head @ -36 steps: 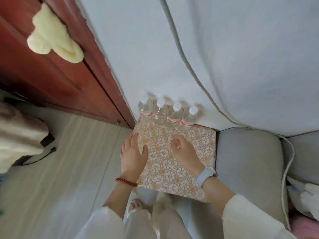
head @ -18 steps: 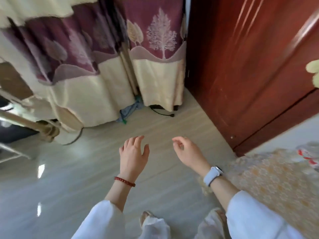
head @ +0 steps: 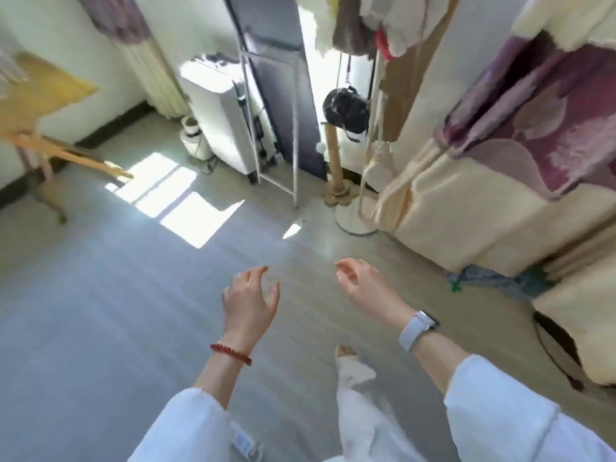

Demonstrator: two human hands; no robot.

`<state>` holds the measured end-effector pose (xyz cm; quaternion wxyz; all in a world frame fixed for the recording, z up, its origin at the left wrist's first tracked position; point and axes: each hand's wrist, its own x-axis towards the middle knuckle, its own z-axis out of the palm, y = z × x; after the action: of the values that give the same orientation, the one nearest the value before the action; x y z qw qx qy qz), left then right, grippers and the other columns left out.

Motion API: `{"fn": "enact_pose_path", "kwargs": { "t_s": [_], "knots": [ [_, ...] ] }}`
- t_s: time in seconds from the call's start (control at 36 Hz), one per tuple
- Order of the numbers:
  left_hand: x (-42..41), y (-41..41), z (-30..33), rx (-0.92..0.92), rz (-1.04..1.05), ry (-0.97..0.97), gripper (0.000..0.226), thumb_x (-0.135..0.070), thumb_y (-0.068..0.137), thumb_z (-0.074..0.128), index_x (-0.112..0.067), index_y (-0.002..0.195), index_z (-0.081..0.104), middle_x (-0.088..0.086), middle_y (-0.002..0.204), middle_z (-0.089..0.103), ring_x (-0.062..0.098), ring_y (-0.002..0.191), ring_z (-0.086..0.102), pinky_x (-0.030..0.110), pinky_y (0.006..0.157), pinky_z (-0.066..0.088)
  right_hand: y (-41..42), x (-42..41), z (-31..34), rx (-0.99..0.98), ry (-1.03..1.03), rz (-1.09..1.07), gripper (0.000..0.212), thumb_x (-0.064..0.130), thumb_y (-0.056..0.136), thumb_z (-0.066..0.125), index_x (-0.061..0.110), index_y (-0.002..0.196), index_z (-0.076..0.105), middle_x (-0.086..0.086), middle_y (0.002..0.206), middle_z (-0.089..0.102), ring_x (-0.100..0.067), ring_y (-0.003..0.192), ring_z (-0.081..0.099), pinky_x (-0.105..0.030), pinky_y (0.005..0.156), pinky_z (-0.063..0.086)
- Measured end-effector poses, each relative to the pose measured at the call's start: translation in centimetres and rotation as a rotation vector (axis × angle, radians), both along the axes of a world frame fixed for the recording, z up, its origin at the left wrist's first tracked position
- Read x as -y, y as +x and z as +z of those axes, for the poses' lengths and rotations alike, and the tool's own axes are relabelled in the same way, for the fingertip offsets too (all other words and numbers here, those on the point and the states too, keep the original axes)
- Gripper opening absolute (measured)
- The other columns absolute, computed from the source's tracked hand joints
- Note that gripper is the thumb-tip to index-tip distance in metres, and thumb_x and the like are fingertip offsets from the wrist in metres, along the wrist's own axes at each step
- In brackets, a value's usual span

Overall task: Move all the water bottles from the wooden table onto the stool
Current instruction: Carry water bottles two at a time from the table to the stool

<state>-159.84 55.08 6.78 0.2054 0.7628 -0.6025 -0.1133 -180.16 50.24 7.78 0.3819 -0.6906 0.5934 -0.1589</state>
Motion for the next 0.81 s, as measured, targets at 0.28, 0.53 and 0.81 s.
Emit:
{"fn": "enact_pose_path", "kwargs": {
  "t_s": [0.28, 0.53, 0.81],
  "knots": [
    [13.7, 19.4, 3.5, 0.05, 0.294, -0.079, 0.038, -0.029, 0.089, 0.053, -0.013, 0.124, 0.052, 0.008, 0.121, 0.057, 0.026, 0.114, 0.048, 0.042, 0.093, 0.036, 21.7, 19.4, 2.1, -0.032, -0.151, 0.442, 0.033, 0.027, 0.092, 0.045, 0.015, 0.121, 0.053, -0.007, 0.119, 0.057, -0.022, 0.108, 0.055, -0.029, 0.092, 0.039],
    [22.0, 37.4, 7.8, 0.095, 0.546, -0.151, 0.037, -0.03, 0.089, 0.051, -0.012, 0.122, 0.053, 0.01, 0.121, 0.057, 0.027, 0.111, 0.05, 0.041, 0.092, 0.038, 43.2, 31.9, 6.5, 0.004, -0.287, 0.732, 0.035, 0.026, 0.094, 0.042, 0.014, 0.125, 0.051, -0.007, 0.126, 0.054, -0.023, 0.116, 0.05, -0.034, 0.096, 0.041],
    [26.1, 61.0, 7.8, 0.032, 0.782, -0.194, 0.036, -0.028, 0.09, 0.051, -0.012, 0.122, 0.053, 0.009, 0.125, 0.055, 0.027, 0.115, 0.048, 0.042, 0.096, 0.04, 68.9, 39.7, 6.0, 0.056, -0.323, 0.884, 0.033, 0.023, 0.093, 0.046, 0.012, 0.123, 0.053, -0.01, 0.122, 0.057, -0.024, 0.11, 0.055, -0.033, 0.095, 0.043]
  ]
}}
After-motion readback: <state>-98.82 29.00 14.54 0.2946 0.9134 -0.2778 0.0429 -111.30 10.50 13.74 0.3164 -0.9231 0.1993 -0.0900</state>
